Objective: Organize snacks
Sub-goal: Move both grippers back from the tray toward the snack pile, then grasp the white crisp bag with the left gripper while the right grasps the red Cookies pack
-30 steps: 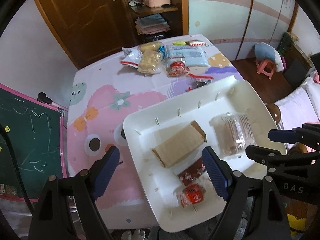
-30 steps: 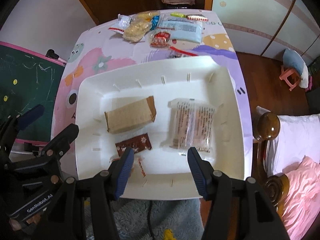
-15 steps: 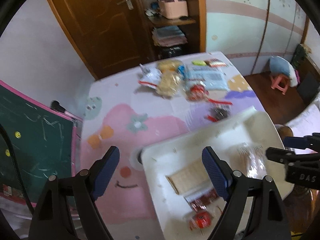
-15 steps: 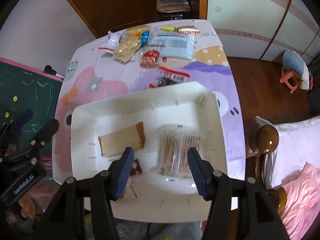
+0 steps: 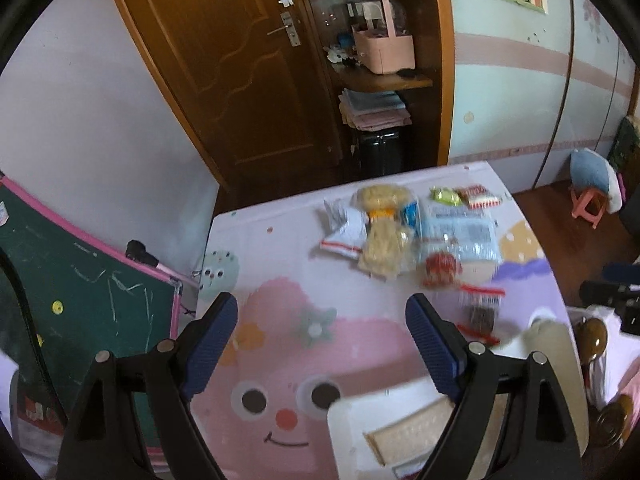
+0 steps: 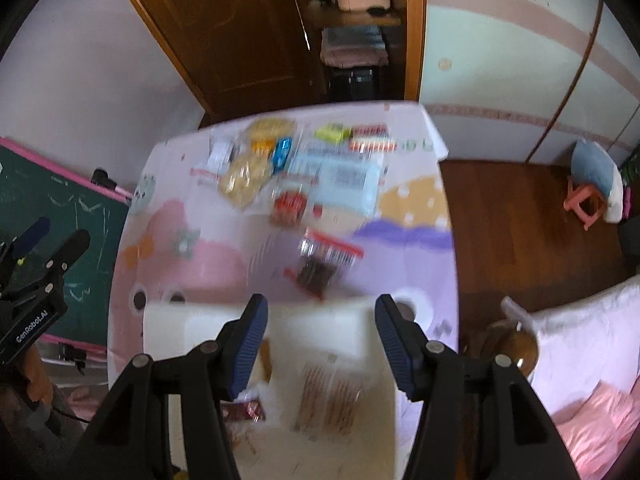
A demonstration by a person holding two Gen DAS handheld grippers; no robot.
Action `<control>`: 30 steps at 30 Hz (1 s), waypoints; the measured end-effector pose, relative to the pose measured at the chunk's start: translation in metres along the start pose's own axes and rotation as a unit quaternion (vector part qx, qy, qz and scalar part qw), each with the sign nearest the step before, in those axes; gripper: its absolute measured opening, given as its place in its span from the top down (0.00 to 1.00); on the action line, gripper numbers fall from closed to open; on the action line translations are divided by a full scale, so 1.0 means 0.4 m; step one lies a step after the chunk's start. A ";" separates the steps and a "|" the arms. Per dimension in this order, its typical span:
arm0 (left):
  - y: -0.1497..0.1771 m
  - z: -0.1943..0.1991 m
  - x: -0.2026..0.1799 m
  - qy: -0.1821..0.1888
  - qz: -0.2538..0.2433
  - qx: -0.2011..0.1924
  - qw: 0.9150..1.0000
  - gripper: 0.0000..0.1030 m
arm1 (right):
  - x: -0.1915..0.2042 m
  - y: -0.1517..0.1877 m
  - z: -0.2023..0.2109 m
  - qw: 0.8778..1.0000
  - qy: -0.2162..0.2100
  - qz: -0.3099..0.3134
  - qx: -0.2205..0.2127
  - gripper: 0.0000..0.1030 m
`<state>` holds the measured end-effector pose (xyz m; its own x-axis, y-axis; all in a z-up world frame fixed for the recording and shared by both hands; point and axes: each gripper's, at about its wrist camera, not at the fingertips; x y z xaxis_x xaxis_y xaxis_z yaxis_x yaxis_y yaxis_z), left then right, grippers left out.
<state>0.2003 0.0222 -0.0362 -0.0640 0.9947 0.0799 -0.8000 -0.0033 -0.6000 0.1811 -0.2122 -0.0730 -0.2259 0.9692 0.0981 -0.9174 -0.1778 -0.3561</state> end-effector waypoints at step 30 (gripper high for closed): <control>-0.238 -0.757 -0.065 -0.008 0.058 0.205 0.977 0.17 | -0.284 -0.428 -0.596 0.992 -0.037 -0.042 0.110 0.43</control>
<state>0.4589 0.0277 -0.2220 -0.1749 0.9836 0.0438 -0.9583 -0.1599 -0.2367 0.4419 -0.2513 -0.2448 -0.1613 0.9684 0.1904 -0.9816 -0.1375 -0.1322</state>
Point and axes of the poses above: each gripper's, at about its wrist camera, not at the fingertips, and z roughly against the way its jaws point, x to its left, y to its underside, and after that the axes turned 13 degrees about z, right-handed
